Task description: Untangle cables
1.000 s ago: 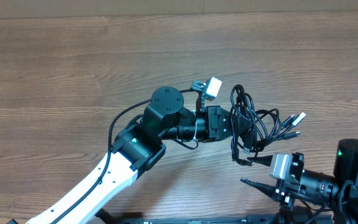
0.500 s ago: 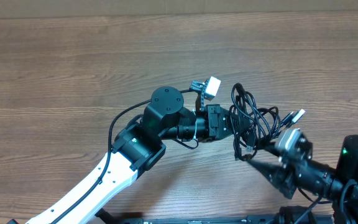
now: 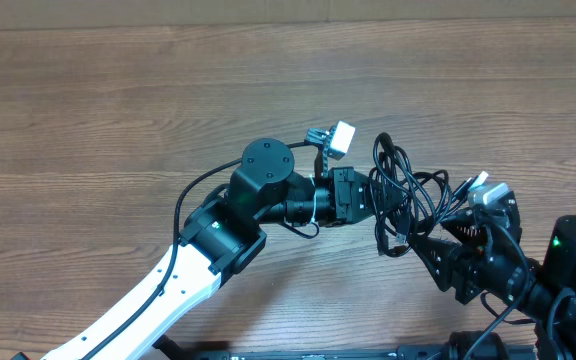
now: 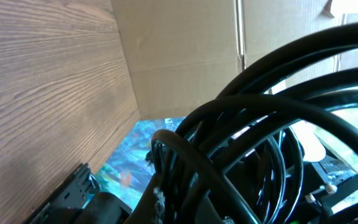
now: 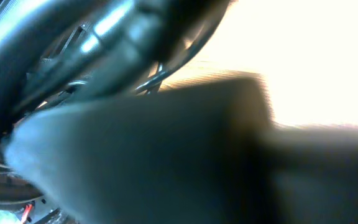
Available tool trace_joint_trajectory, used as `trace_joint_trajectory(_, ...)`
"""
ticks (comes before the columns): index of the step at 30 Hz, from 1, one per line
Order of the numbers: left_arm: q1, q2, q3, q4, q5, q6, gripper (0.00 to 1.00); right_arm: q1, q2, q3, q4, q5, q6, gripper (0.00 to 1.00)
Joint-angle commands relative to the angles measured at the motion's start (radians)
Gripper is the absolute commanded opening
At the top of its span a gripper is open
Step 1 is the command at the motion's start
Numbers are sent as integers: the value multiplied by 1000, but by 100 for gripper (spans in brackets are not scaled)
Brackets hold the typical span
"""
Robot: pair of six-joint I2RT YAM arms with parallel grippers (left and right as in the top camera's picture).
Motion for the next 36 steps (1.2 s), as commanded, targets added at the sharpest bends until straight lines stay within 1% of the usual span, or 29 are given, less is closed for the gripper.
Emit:
trace_joint_trajectory(1, 8, -3, 6, 19, -11, 30, 4, -2, 0, 5, 7, -14, 56, 59)
trace_joint_trajectory(6, -13, -3, 6, 67, -27, 31, 4, -2, 8, 5, 11, -13, 73, 59)
trace_joint_trajectory(12, -31, -3, 6, 78, -47, 31, 4, -2, 48, 5, 23, -13, 153, 57)
trace_joint_trajectory(17, -34, -3, 6, 98, -32, 31, 4, -2, 100, 5, 21, 17, 153, 54)
trace_joint_trajectory(19, -34, -3, 6, 109, -16, 31, 4, -2, 124, 5, 10, 87, 178, 52)
trace_joint_trajectory(21, -33, -3, 6, 127, -9, 30, 4, -2, 149, 5, -13, 219, 236, 49)
trace_joint_trajectory(22, -33, -3, 6, 131, -9, 30, 4, -2, 152, 5, -16, 235, 241, 49)
trace_joint_trajectory(28, -21, -3, 6, 214, 45, 18, 4, -2, 171, 5, -45, 471, 328, 49)
trace_joint_trajectory(33, -11, -3, 6, 252, 63, 0, 4, -2, 171, 5, -47, 539, 359, 48)
trace_joint_trajectory(36, -3, -3, 6, 253, 70, -1, 4, -2, 171, 5, -46, 539, 359, 48)
